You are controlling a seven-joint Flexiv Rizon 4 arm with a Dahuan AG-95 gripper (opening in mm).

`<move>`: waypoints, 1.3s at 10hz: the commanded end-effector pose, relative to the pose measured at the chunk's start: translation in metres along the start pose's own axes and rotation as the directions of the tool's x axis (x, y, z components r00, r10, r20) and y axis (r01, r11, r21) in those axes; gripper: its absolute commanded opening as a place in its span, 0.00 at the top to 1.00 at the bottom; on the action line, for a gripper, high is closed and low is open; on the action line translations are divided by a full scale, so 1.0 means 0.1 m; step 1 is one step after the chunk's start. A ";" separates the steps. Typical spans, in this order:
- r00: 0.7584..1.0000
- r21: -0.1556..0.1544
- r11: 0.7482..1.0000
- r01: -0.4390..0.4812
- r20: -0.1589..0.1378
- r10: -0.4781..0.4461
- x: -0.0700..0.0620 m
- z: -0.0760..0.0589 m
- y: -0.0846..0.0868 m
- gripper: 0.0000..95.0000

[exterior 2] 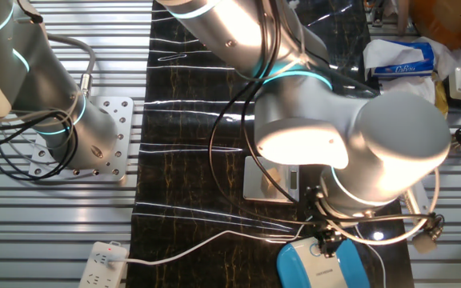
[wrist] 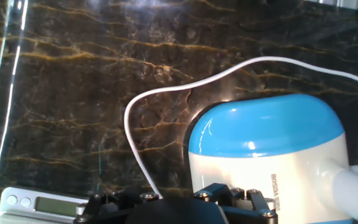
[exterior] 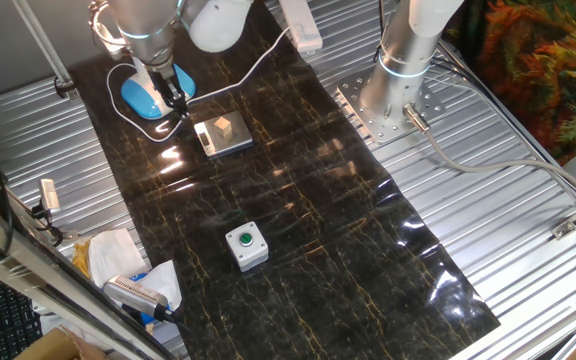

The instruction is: Turn off the desk lamp by pressing the button

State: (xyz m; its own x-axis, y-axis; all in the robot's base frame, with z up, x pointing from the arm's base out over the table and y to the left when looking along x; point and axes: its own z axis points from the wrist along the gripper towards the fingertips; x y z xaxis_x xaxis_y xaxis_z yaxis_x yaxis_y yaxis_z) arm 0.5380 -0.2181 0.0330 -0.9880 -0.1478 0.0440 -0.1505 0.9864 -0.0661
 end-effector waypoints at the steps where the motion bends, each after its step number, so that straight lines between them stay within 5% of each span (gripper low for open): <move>1: 1.000 0.004 1.000 -0.001 0.003 0.001 0.00 0.06 -0.01 0.20; 5: 1.000 0.026 1.000 0.014 0.005 -0.014 0.01 0.09 -0.02 0.20; 9: 1.000 0.007 1.000 0.005 -0.015 -0.005 0.03 -0.22 0.04 0.20; 10: 1.000 0.008 1.000 0.006 -0.015 -0.005 0.03 -0.22 0.04 0.40; 13: 1.000 0.007 1.000 0.003 -0.017 -0.002 0.03 -0.22 0.04 0.40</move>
State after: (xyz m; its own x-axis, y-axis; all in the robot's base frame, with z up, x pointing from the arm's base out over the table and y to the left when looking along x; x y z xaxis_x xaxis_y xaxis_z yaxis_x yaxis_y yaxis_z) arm 0.5362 -0.2136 0.0541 -0.9873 -0.1459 0.0632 -0.1503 0.9861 -0.0715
